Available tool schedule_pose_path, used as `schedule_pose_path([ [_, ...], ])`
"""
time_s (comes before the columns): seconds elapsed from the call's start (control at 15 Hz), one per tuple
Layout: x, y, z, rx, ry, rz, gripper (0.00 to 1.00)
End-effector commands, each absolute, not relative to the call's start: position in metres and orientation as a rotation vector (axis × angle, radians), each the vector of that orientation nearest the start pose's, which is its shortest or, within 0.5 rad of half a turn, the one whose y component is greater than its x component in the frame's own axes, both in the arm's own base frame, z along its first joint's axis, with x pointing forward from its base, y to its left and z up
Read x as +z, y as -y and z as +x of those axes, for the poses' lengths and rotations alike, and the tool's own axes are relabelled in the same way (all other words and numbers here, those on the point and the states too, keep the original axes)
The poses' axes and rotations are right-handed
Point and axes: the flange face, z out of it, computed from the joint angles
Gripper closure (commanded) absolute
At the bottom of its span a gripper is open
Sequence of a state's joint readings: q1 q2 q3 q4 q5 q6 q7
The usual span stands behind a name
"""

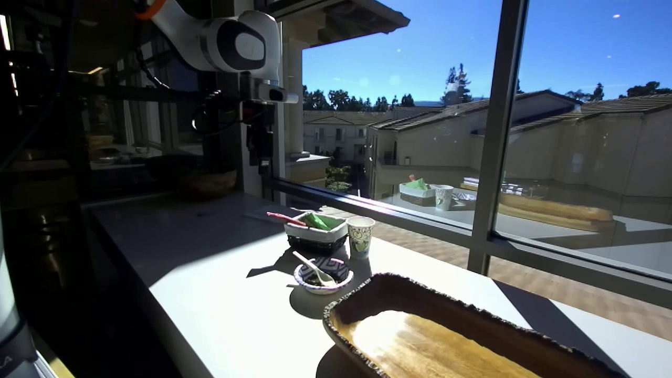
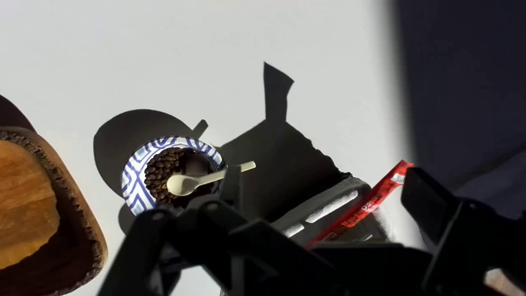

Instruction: Put the orange packet in the brown bowl

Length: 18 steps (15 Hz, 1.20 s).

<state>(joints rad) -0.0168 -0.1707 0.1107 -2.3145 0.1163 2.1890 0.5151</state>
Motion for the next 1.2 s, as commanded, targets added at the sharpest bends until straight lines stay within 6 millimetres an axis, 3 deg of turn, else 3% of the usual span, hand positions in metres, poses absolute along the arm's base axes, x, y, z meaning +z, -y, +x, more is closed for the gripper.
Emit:
schedule_pose_path([
  [0.0, 0.397, -0.038, 0.539, 0.001, -0.926, -2.78, 0.0],
  [0.33, 0.373, -0.046, 0.606, 0.021, -1.079, -2.619, 0.0],
  [0.6, 0.34, -0.066, 0.642, 0.127, -1.149, -2.577, 0.0],
  [0.93, 0.28, -0.081, 0.658, 0.256, -1.241, -2.64, 0.0],
  [1.0, 0.296, -0.077, 0.647, 0.2, -1.2, -2.618, 0.0],
  [1.13, 0.279, -0.08, 0.652, 0.227, -1.216, -2.627, 0.0],
])
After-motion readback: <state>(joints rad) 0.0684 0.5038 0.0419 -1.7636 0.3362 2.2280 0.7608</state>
